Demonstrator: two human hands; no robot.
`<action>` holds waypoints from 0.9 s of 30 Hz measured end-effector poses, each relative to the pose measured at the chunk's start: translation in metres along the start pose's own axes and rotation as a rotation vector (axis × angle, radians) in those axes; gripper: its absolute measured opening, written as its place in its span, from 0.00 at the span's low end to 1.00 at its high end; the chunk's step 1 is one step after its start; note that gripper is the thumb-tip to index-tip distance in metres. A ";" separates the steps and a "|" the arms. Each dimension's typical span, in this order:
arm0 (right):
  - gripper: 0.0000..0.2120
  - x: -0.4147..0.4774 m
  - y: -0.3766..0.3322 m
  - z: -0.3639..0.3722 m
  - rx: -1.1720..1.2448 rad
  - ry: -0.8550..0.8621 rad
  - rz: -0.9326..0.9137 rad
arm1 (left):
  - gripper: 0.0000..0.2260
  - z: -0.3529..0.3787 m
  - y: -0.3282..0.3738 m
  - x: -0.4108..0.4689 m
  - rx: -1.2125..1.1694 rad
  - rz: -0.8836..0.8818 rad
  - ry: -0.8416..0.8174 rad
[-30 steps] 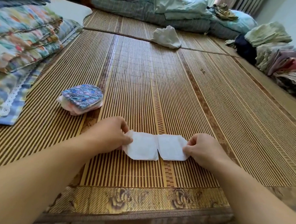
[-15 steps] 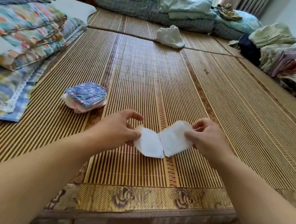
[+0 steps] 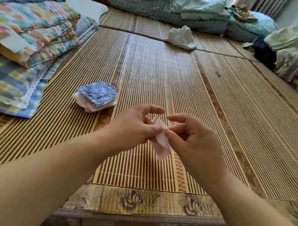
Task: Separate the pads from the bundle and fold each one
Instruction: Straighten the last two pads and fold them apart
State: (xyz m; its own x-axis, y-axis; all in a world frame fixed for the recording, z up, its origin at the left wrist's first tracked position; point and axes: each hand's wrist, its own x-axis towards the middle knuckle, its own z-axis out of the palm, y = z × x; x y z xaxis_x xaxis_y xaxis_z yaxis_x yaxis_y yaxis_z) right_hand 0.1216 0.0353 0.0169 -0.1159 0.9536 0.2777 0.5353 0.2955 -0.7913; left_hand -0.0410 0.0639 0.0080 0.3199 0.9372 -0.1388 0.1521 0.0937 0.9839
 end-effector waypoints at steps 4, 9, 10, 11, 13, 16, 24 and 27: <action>0.11 -0.002 0.001 0.001 -0.069 -0.019 -0.036 | 0.12 -0.002 -0.002 -0.001 0.050 0.016 0.000; 0.13 -0.003 0.004 0.003 -0.070 -0.017 -0.049 | 0.03 -0.003 -0.003 0.000 0.057 0.026 0.041; 0.16 -0.003 0.005 0.003 -0.055 -0.032 -0.038 | 0.02 -0.003 -0.003 0.000 0.056 0.027 0.050; 0.21 -0.004 0.006 0.003 -0.062 -0.059 -0.016 | 0.02 -0.004 -0.002 -0.001 0.031 0.025 0.055; 0.29 -0.004 0.009 0.004 -0.165 -0.130 0.034 | 0.03 -0.007 0.001 -0.002 -0.095 -0.002 0.054; 0.10 -0.003 0.013 0.007 -0.168 -0.148 0.049 | 0.03 -0.008 0.006 -0.004 -0.272 -0.049 0.066; 0.04 0.013 0.000 0.005 0.573 -0.032 0.481 | 0.05 -0.036 0.018 -0.009 -0.053 0.093 0.235; 0.08 0.030 -0.011 0.022 0.667 -0.076 0.614 | 0.08 -0.059 0.012 -0.005 0.120 0.106 0.389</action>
State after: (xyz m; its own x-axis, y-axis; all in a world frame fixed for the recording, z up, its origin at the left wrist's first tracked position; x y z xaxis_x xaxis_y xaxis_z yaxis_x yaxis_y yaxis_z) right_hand 0.0936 0.0614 0.0219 -0.0380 0.9485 -0.3146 -0.0718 -0.3166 -0.9458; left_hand -0.0961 0.0802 0.0274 -0.0336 0.9987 0.0380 0.2528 -0.0283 0.9671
